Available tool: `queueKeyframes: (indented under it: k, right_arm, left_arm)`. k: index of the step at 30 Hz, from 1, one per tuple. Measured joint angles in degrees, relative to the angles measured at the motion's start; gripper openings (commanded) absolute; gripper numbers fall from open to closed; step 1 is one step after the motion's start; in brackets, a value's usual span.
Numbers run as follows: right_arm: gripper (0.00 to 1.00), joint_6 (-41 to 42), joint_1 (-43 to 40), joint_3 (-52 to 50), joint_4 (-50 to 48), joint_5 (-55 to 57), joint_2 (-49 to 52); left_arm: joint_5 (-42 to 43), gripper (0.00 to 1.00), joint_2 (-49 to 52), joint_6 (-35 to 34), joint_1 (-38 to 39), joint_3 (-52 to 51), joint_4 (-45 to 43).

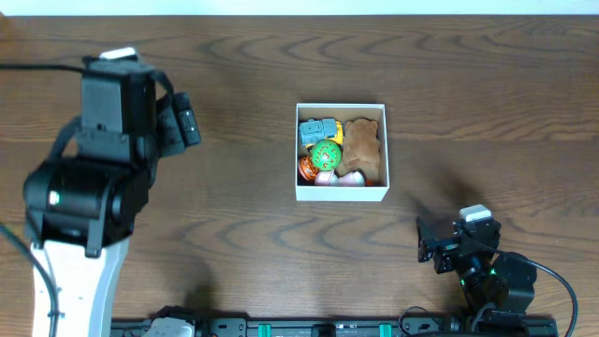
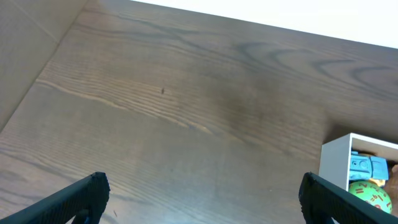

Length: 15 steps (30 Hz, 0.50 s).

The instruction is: Pack container

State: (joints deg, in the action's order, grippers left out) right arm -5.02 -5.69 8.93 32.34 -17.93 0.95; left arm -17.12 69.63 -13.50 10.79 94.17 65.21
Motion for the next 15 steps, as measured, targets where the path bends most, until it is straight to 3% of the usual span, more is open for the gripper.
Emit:
queueKeyframes:
  k: [8, 15]
  right_arm:
    - [0.99, 0.00, 0.00, -0.02, 0.00, 0.00, -0.02]
    - [0.99, 0.00, 0.00, -0.02, 0.00, 0.02, -0.02]
  left_arm:
    - [-0.11, 0.98, -14.71, 0.04, -4.22, -18.10, -16.20]
    - [-0.24, 0.98, -27.98, 0.04, -8.09, -37.53, -23.52]
